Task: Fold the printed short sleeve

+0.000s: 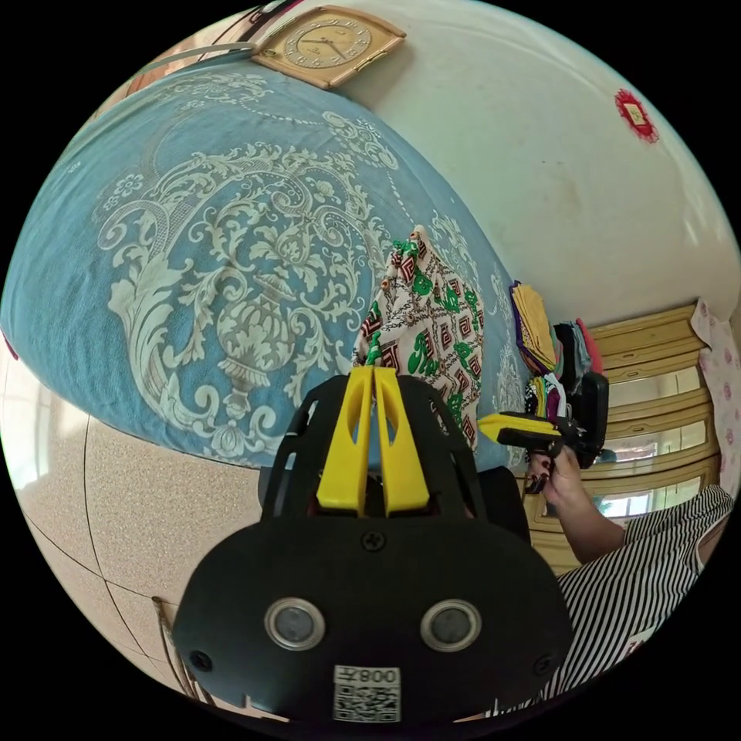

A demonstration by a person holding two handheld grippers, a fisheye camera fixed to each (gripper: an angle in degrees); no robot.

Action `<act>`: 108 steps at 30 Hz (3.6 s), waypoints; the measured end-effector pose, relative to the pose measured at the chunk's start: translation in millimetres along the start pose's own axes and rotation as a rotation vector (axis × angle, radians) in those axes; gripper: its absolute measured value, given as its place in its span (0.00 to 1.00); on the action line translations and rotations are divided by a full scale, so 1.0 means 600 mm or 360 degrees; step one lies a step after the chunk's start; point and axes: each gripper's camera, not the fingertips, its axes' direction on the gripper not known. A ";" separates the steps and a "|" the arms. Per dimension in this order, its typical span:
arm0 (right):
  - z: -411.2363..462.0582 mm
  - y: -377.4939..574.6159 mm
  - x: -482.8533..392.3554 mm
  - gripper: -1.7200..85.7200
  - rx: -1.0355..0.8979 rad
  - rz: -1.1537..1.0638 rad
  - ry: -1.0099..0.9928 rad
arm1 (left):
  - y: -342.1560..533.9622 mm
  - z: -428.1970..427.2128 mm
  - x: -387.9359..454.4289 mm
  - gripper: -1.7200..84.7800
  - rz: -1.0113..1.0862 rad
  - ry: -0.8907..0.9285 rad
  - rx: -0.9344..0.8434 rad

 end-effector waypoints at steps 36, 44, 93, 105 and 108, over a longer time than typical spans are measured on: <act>0.007 0.172 -0.273 0.02 -0.0137 -0.0479 0.0650 | -0.075 -0.055 0.082 0.02 -0.0003 -0.0025 -0.0041; 0.002 0.195 -0.276 0.02 -0.0107 -0.0459 0.0633 | -0.084 -0.069 0.125 0.02 0.0035 -0.0201 -0.0063; 0.094 0.409 0.178 0.05 0.0338 0.0589 -0.0754 | 0.029 0.110 0.783 0.09 0.1484 -0.0295 -0.0668; 0.172 0.418 0.297 0.11 0.0398 0.0795 -0.1085 | 0.049 0.115 0.818 0.03 0.1434 -0.0383 -0.0609; 0.194 0.415 0.314 0.11 0.0407 0.0834 -0.1130 | 0.052 0.108 0.811 0.03 0.1421 -0.0366 -0.0591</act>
